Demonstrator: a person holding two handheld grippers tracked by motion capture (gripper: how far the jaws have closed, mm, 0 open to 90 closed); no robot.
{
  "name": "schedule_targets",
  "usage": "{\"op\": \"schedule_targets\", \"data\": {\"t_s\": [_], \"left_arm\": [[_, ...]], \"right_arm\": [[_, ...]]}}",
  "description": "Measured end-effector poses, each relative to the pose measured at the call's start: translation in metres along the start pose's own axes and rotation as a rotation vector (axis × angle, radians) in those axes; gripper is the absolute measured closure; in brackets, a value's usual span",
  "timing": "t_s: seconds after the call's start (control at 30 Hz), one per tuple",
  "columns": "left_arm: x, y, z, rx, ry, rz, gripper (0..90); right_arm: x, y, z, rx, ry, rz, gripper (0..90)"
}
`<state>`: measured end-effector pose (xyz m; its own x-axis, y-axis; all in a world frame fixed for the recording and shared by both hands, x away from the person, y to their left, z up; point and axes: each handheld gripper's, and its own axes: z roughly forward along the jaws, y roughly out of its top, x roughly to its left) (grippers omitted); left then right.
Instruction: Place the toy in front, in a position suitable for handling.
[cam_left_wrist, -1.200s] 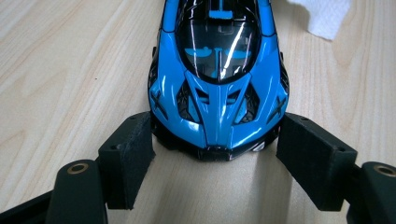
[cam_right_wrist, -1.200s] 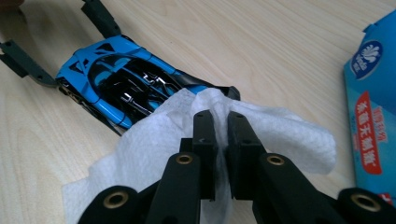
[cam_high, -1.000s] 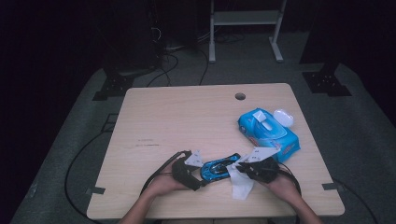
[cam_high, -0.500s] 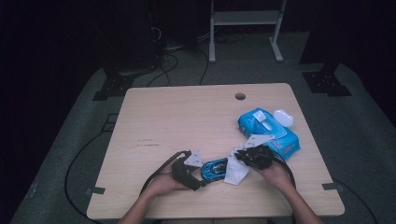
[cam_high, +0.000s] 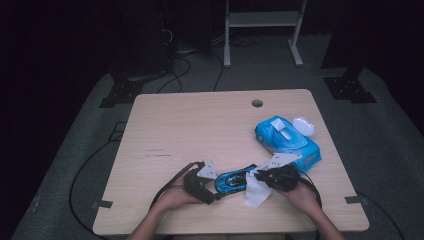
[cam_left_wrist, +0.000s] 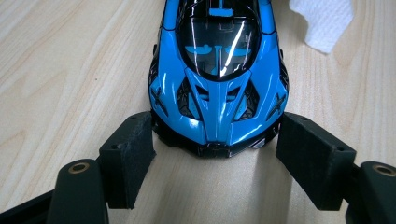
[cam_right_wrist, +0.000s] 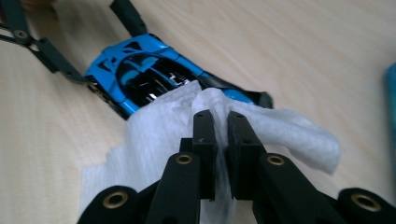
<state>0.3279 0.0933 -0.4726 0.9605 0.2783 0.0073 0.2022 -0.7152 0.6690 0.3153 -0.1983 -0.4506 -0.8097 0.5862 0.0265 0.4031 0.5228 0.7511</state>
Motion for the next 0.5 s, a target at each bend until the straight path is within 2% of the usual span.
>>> {"op": "schedule_targets", "data": {"t_s": [0.1,0.2,0.23,0.27,0.33,0.47,0.5], "left_arm": [[0.001,0.000,0.000,0.005,-0.002,0.001,27.0],[0.003,0.001,-0.001,0.006,-0.026,-0.032,26.8],[0.003,0.001,-0.001,0.006,-0.026,-0.032,25.4],[0.006,0.001,-0.002,0.003,-0.061,-0.068,23.3],[0.009,0.002,-0.002,-0.006,-0.093,-0.112,21.2],[0.016,0.002,-0.003,-0.048,-0.129,-0.193,17.6],[0.016,0.002,-0.003,-0.048,-0.129,-0.193,17.5]], "right_arm": [[0.000,0.000,0.003,-0.003,0.026,-0.001,82.3],[-0.002,-0.001,0.003,-0.010,0.032,0.013,82.0],[-0.002,-0.001,0.003,-0.010,0.032,0.013,82.0],[0.001,-0.002,0.003,-0.010,0.011,-0.009,82.0],[0.002,-0.002,0.003,-0.012,0.003,-0.019,82.0],[0.004,-0.005,0.003,-0.028,-0.001,-0.036,82.3],[0.004,-0.005,0.003,-0.028,-0.001,-0.036,82.3]]}}
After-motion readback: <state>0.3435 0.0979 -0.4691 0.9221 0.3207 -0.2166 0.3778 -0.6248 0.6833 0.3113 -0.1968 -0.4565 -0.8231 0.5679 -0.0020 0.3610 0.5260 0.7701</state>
